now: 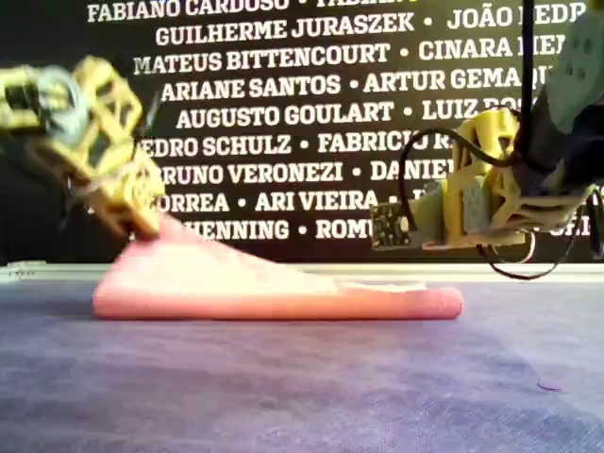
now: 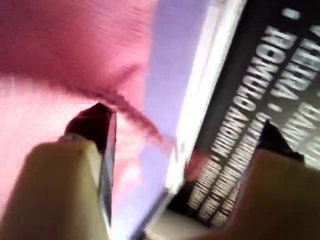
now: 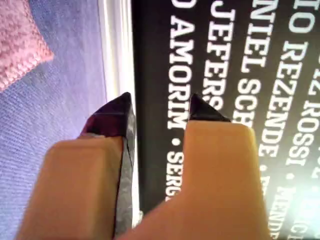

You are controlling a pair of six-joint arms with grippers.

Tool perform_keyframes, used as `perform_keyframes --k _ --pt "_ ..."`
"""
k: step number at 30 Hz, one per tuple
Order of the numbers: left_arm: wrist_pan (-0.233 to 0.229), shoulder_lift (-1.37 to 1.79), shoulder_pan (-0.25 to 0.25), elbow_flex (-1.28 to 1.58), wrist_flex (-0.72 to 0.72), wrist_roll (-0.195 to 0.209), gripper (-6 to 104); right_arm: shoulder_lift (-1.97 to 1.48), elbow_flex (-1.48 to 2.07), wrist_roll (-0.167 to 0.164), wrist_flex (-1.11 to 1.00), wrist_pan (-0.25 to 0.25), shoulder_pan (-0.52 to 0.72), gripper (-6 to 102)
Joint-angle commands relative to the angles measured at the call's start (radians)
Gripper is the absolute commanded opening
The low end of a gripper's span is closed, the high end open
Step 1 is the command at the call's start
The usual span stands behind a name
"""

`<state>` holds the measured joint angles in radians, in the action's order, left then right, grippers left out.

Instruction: Fold a cloth

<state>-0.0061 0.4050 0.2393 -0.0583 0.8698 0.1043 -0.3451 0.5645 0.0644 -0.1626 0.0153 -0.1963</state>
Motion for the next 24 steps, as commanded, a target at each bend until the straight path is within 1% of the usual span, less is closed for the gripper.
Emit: perform_keyframes --k 1,4,6,7,8,9,11,12,14,15,16,19,21,24 --pt "0.002 0.112 -0.02 -0.058 0.02 0.005 92 -0.19 -0.057 -0.006 -0.031 0.006 -0.006 45" --pt "0.003 0.101 -0.021 0.021 0.067 0.005 88 -0.19 -0.055 -0.006 -0.029 0.006 -0.006 45" --pt "0.006 0.127 -0.005 0.06 0.114 0.005 87 -0.19 -0.055 -0.006 -0.029 0.006 -0.006 45" --pt "0.015 0.149 0.0 0.069 0.137 0.003 86 -0.19 -0.055 -0.006 -0.029 0.006 -0.006 45" --pt "0.032 0.173 0.011 0.071 0.144 0.003 86 -0.19 -0.055 -0.006 -0.029 0.006 -0.006 45" --pt "0.055 0.176 0.017 0.071 0.144 -0.008 86 -0.19 -0.055 -0.006 -0.02 0.006 -0.006 45" --pt "0.103 0.169 0.005 0.071 0.137 -0.009 86 -0.206 -0.055 -0.006 0.035 0.006 -0.006 45" --pt "0.106 0.141 -0.006 0.074 0.129 0.002 86 -0.222 -0.055 -0.006 0.074 0.006 -0.008 45" --pt "0.112 0.078 -0.031 0.075 0.137 0.009 88 -0.256 -0.055 -0.006 0.163 0.006 -0.011 45" --pt "0.124 0.066 -0.04 0.066 0.138 0.02 88 -0.268 -0.055 -0.006 0.204 0.006 -0.015 46" --pt "0.13 0.086 -0.043 0.064 0.14 0.041 88 -0.276 -0.055 -0.005 0.247 0.006 -0.017 46" --pt "0.132 0.267 -0.04 0.057 0.126 0.132 87 -0.322 -0.064 -0.005 0.36 0.006 -0.014 46" --pt "0.133 0.339 -0.038 0.066 0.117 0.144 87 -0.394 -0.055 -0.005 0.437 0.006 -0.009 46" --pt "0.129 0.202 -0.043 0.13 0.132 0.144 87 -0.479 -0.055 -0.005 0.569 0.006 -0.008 46"
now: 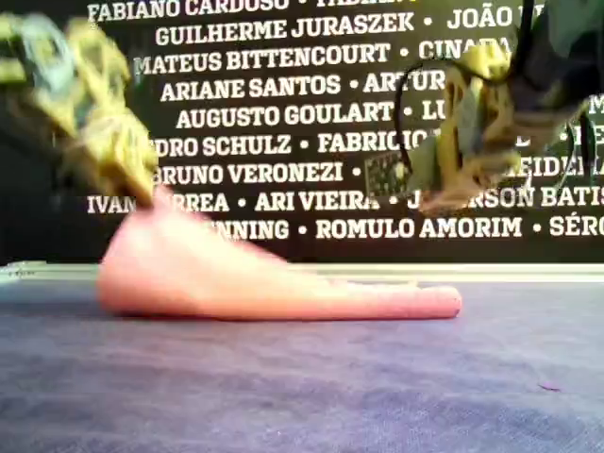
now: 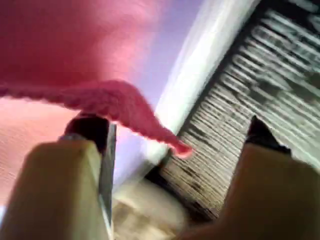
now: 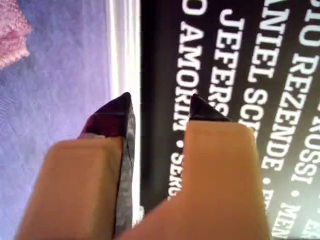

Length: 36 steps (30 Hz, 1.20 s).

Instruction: Fold a cloth

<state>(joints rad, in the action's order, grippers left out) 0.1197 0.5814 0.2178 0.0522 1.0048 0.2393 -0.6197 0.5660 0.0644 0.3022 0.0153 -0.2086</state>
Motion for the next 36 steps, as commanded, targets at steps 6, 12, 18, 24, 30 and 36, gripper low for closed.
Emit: perform_keyframes --k 6,12,18,24,30,36 --pt "-0.015 0.137 -0.011 0.002 -0.002 0.005 88 -0.27 -0.058 -0.005 0.311 0.006 -0.009 46" --pt "-0.015 -0.109 -0.005 0.106 -0.005 -0.127 87 -0.268 -0.058 -0.005 0.43 0.006 -0.009 46" --pt "-0.014 0.071 -0.015 0.031 -0.002 -0.138 88 -0.275 -0.057 -0.005 0.434 0.006 -0.003 46" --pt "-0.014 0.436 -0.008 0.026 0.347 -0.15 88 -0.479 -0.054 -0.006 0.715 0.008 -0.005 46" --pt "-0.021 0.623 -0.052 0.026 0.592 -0.137 88 -0.652 -0.063 -0.005 1.175 0.008 -0.005 46" --pt "-0.051 0.973 -0.072 0.179 0.589 -0.06 87 -0.919 -0.002 -0.003 1.308 0.003 0.005 46"
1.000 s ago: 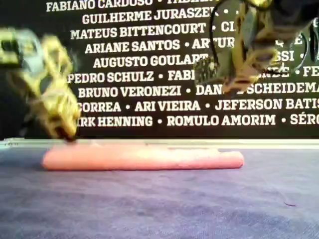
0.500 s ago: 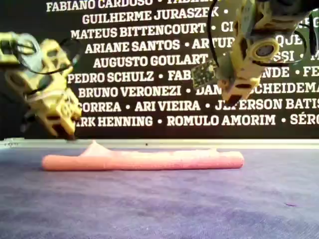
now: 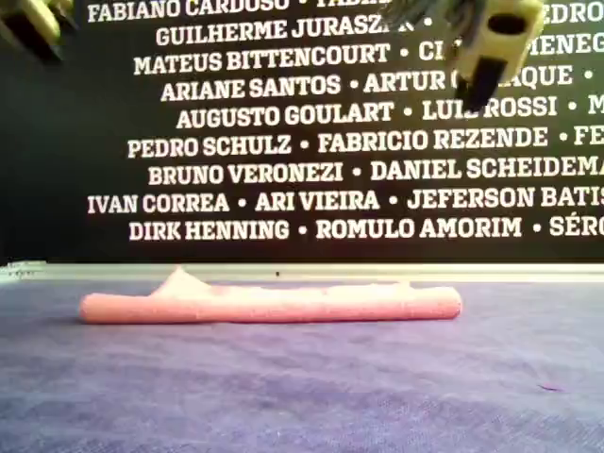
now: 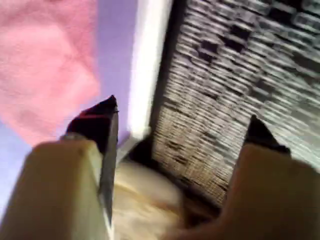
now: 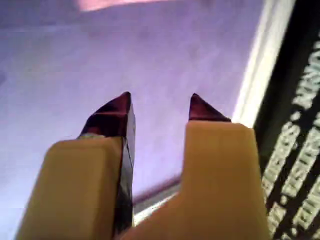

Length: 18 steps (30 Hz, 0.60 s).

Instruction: Fold a cloth

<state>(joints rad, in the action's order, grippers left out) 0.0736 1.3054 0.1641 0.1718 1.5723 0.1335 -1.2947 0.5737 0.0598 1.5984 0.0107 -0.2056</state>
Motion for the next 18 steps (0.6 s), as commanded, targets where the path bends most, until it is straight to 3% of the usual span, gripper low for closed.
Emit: perform_keyframes --k 1,4,11,13,15,18 --pt "-0.005 0.328 -0.018 0.133 0.021 0.072 87 -0.313 0.017 0.002 0.009 0.009 -0.011 46" --pt "-0.005 0.609 -0.018 0.439 0.02 0.109 87 -0.494 0.129 0.002 0.008 0.002 -0.015 45" --pt "-0.006 1.327 -0.031 1.184 -0.069 0.091 88 -1.039 0.6 0.0 -0.015 0.008 -0.017 46" --pt "-0.006 1.485 -0.031 1.393 -0.179 0.069 88 -1.178 0.767 0.0 -0.067 -0.006 -0.017 46" --pt "-0.006 1.601 -0.031 1.611 -0.316 0.02 88 -1.315 0.963 -0.003 -0.156 -0.008 -0.003 46" --pt "-0.006 1.724 -0.031 1.911 -0.535 -0.058 88 -1.494 1.27 -0.046 -0.336 -0.008 -0.002 46"
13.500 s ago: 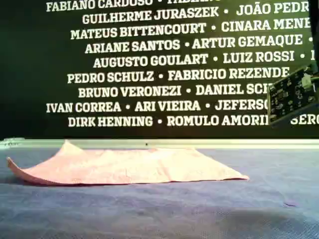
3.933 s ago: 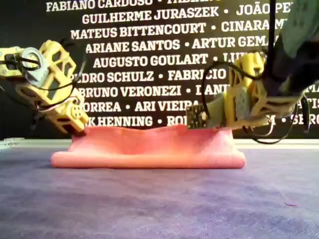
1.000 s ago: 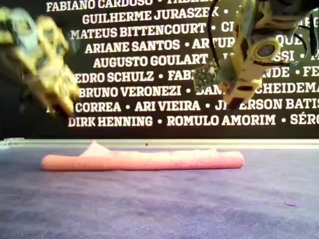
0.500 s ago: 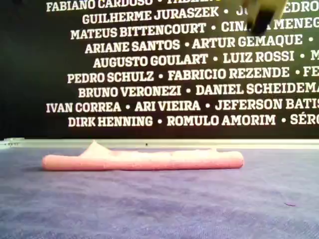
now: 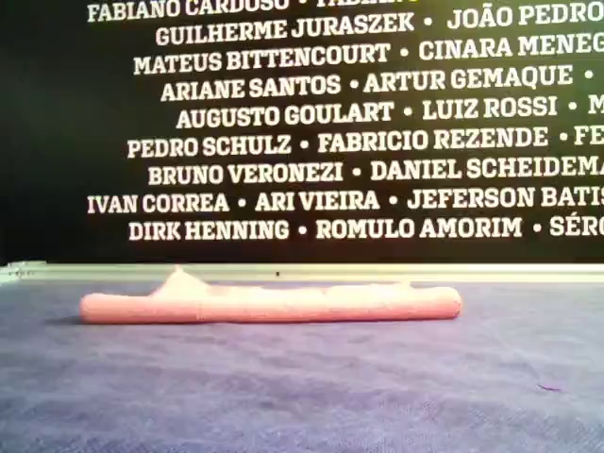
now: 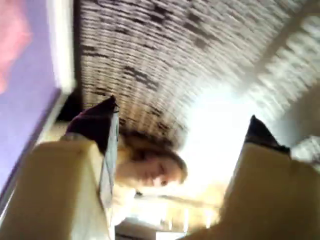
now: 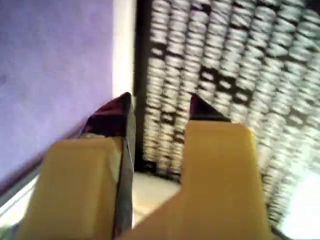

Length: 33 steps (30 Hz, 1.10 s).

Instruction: Fold a cloth

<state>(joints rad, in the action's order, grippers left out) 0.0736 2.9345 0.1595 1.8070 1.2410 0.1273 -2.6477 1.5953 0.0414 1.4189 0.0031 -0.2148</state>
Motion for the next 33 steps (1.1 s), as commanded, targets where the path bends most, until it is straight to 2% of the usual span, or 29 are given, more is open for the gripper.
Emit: perform_keyframes --k 1,3,5,8,13,17,22,24,27,30,33 --pt "-0.006 0.117 -0.026 0.365 -0.272 -0.074 88 -0.199 0.354 -0.054 -0.222 0.0 0.008 46" --pt "-0.006 0.129 -0.026 0.508 -0.385 -0.095 88 -0.302 0.557 -0.107 -0.365 0.0 0.009 46" --pt "-0.006 0.129 -0.026 0.629 -0.479 -0.1 88 -0.39 0.749 -0.153 -0.502 0.0 0.009 46" --pt "-0.006 0.129 -0.028 0.755 -0.604 -0.1 88 -0.485 0.98 -0.186 -0.695 0.0 0.011 46" --pt "-0.006 0.129 -0.028 0.917 -0.804 -0.101 88 -0.48 1.23 -0.186 -1.017 -0.002 0.012 46" --pt "-0.006 0.129 -0.028 1.034 -0.891 -0.101 88 -0.48 1.335 -0.186 -1.177 -0.002 0.012 45" --pt "-0.006 0.129 -0.028 1.131 -0.897 -0.101 87 -0.48 1.404 -0.186 -1.201 0.002 0.009 45" --pt "-0.006 0.129 -0.028 1.15 -0.897 -0.101 87 -0.48 1.425 -0.173 -1.201 0.002 0.009 45" --pt "0.002 0.129 -0.028 1.158 -0.893 -0.091 87 -0.48 1.433 -0.186 -1.2 0.002 0.011 45" --pt "-0.005 0.129 -0.028 1.19 -0.891 -0.098 88 -0.48 1.431 -0.17 -1.21 0.017 0.008 45" --pt "-0.005 0.129 -0.028 1.193 -0.89 -0.086 88 -0.474 1.422 -0.169 -1.215 0.014 0.009 46"
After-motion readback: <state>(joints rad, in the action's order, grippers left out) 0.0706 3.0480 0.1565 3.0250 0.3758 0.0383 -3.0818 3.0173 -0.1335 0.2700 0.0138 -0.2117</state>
